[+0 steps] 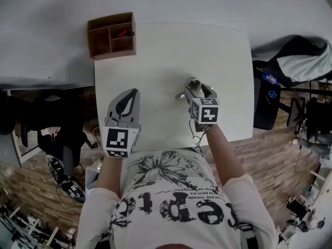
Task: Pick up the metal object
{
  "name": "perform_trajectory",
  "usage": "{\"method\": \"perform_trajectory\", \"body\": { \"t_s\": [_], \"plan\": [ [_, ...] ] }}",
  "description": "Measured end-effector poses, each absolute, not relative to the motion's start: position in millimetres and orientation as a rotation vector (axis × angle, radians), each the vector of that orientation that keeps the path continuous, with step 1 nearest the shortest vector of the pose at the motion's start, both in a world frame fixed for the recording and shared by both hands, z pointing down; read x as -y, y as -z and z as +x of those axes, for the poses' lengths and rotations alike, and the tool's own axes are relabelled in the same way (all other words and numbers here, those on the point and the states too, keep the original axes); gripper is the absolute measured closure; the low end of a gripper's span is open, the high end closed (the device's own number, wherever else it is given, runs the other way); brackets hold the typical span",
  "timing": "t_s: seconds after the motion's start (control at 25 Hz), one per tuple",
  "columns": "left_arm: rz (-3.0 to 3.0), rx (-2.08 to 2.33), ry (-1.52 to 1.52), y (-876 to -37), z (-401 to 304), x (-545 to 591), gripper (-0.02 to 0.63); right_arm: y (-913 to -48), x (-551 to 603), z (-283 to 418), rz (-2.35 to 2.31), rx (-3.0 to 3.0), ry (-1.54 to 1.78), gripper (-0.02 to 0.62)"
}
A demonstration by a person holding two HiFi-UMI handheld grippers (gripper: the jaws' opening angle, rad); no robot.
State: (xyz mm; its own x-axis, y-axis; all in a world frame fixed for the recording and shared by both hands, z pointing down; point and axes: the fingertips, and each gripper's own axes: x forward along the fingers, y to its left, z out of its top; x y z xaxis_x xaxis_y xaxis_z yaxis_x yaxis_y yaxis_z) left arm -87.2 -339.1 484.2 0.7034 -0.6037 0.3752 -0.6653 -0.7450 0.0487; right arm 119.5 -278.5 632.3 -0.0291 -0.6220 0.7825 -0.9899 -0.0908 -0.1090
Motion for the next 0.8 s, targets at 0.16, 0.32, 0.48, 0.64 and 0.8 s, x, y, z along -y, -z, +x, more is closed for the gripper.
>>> {"method": "perform_trajectory", "body": {
  "t_s": [0.16,0.32,0.48,0.64,0.8],
  "plan": [
    [2.706,1.019,-0.529,-495,-94,347,0.594,-652,284,124,1.736,1.624,-1.009,0.297],
    [2.694,1.024,-0.548,-504,-96,354,0.594,-668,290,130,1.697,1.566,-1.01,0.296],
    [2.689,1.058,-0.566,-510,-102,359,0.594,-680,291,130,1.653,1.533,-1.026,0.293],
    [2.689,1.075,-0.56,-507,-104,361,0.594,-680,291,131,1.64,1.537,-1.032,0.293],
    [2.705,1.086,-0.533,-496,-104,361,0.594,-680,292,130,1.629,1.547,-1.026,0.31]
  ]
}}
